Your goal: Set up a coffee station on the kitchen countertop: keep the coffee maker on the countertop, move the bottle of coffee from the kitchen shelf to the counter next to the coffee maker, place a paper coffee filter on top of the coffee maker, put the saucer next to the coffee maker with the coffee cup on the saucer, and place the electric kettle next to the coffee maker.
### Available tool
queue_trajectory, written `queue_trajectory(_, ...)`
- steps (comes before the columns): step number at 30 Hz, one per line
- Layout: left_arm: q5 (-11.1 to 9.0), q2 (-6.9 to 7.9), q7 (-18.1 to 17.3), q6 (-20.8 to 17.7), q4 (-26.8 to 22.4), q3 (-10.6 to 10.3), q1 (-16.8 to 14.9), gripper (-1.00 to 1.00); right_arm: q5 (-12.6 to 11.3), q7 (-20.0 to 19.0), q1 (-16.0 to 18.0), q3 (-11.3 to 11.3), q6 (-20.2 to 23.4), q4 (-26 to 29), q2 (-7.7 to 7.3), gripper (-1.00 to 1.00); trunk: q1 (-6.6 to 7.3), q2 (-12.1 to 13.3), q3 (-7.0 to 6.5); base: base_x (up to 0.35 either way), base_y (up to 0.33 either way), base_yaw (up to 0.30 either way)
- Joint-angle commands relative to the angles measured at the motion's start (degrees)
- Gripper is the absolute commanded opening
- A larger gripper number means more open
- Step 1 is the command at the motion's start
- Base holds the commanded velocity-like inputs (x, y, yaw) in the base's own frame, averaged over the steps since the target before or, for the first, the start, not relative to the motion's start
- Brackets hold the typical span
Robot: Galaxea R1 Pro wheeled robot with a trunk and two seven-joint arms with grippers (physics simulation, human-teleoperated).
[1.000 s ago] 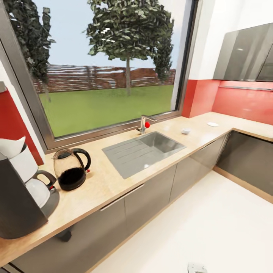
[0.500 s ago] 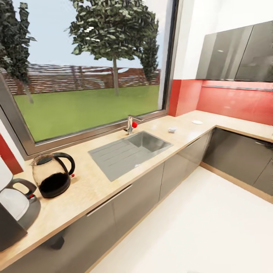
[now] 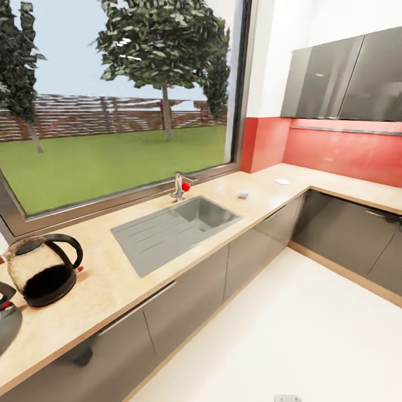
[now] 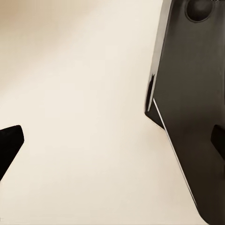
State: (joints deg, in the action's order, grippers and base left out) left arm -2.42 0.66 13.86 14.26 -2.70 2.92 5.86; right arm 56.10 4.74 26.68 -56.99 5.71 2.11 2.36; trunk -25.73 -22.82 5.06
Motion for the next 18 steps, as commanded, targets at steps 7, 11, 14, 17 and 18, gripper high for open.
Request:
queue_trajectory(7, -0.6, 0.06, -0.1, 0.2, -0.3, 0.3, 0.0, 1.0, 0.5, 0.0, 0.1, -0.5, 0.3, 0.0, 0.01, 1.0, -0.05, -0.1, 0.05, 0.136, -0.173, -0.276)
queue_trajectory(11, -0.5, 0.43, 0.0, 0.0, -0.1, 0.3, 0.0, 1.0, 0.5, -0.1, 0.0, -0.5, 0.3, 0.0, -0.03, 1.0, -0.05, -0.1, 0.05, 0.063, -0.03, -0.298)
queue_trajectory(14, -0.3, 0.82, 0.0, 0.0, 0.2, 0.4, 0.2, 1.0, 0.5, -0.2, 0.0, -0.5, 0.3, 0.0, -0.05, 1.0, -0.05, -0.1, 0.05, 0.013, -0.006, -0.3)
queue_trajectory(17, -0.4, 0.69, 0.0, 0.1, 0.0, 0.4, 0.2, 1.0, 0.5, -0.2, 0.0, -0.4, 0.3, -0.1, -0.01, 1.0, -0.05, -0.1, 0.05, 0.003, -0.002, -0.3)
queue_trajectory(18, -0.4, 0.47, 0.0, 0.1, -0.2, 0.4, 0.1, 1.0, 0.5, -0.2, 0.0, -0.4, 0.3, -0.1, 0.0, 1.0, -0.05, -0.1, 0.05, 0.001, -0.001, -0.3)
